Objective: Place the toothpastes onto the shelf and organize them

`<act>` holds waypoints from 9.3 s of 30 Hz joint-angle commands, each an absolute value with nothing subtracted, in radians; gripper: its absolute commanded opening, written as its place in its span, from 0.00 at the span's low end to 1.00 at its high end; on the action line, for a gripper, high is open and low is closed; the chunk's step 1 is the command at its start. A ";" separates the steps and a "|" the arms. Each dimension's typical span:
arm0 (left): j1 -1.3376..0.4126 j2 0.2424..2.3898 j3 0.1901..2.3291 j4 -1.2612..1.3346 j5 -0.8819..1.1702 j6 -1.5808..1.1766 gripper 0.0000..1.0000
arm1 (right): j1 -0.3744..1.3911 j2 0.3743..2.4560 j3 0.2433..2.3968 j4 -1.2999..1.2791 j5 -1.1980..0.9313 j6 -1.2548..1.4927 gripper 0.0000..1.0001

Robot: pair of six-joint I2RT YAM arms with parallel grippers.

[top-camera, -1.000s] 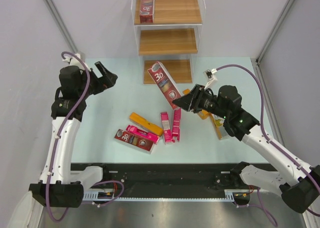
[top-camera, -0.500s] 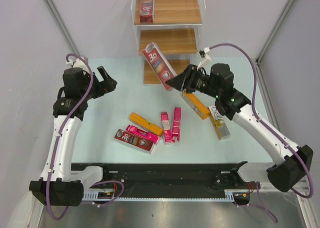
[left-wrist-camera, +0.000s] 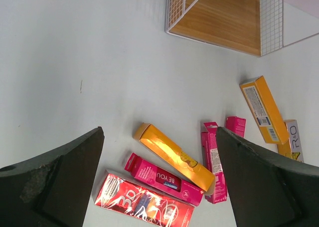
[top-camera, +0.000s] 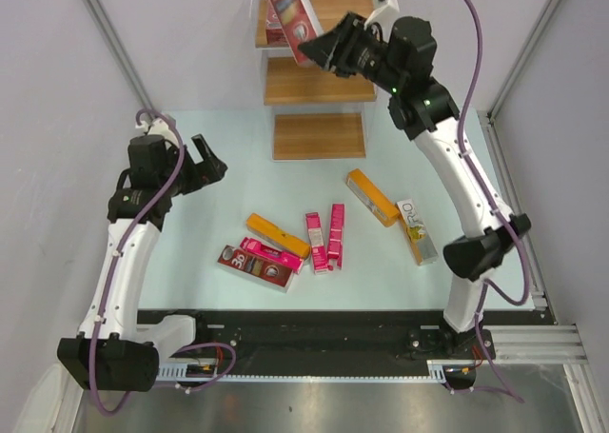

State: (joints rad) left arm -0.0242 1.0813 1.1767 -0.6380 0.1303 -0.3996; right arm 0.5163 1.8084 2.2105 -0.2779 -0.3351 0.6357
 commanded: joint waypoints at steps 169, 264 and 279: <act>0.337 0.983 0.787 -0.462 0.802 -0.465 1.00 | 1.210 1.907 1.270 -0.193 0.071 0.224 0.93; 0.009 0.975 0.698 -0.072 0.801 -0.790 1.00 | 1.124 1.550 1.287 -0.365 0.350 0.299 0.48; -0.330 1.144 0.792 0.201 0.687 -0.899 0.83 | 1.200 1.419 1.287 -0.408 0.442 0.322 0.49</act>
